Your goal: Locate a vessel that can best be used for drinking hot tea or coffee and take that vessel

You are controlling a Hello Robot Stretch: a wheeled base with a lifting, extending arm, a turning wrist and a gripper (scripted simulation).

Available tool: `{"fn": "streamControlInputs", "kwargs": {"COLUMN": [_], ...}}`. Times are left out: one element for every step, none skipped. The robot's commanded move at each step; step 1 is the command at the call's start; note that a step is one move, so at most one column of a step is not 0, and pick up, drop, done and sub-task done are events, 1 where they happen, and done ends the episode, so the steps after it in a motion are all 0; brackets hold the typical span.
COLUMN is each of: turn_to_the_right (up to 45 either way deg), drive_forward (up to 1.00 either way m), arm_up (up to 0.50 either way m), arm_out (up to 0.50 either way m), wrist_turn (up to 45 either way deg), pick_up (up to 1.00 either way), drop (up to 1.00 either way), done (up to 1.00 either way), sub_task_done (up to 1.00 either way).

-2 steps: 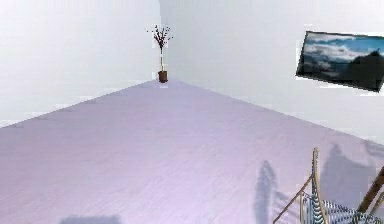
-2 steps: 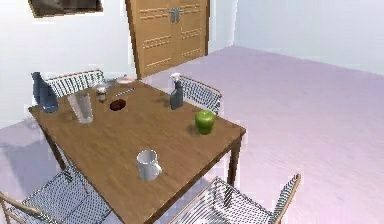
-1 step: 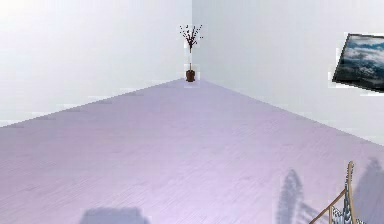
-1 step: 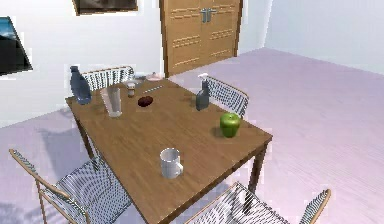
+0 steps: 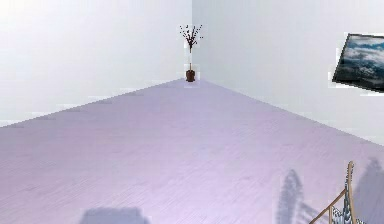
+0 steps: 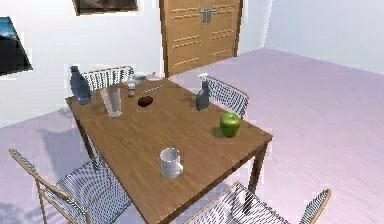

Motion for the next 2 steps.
{"fn": "streamControlInputs", "kwargs": {"turn_to_the_right": [0.0,0.0], "drive_forward": [0.0,0.0], "arm_up": [0.38,0.0], "arm_out": [0.0,0.26], "wrist_turn": [0.0,0.0], "pick_up": [0.0,0.0], "drop": [0.0,0.0], "done": [0.0,0.0], "sub_task_done": [0.0,0.0]}}
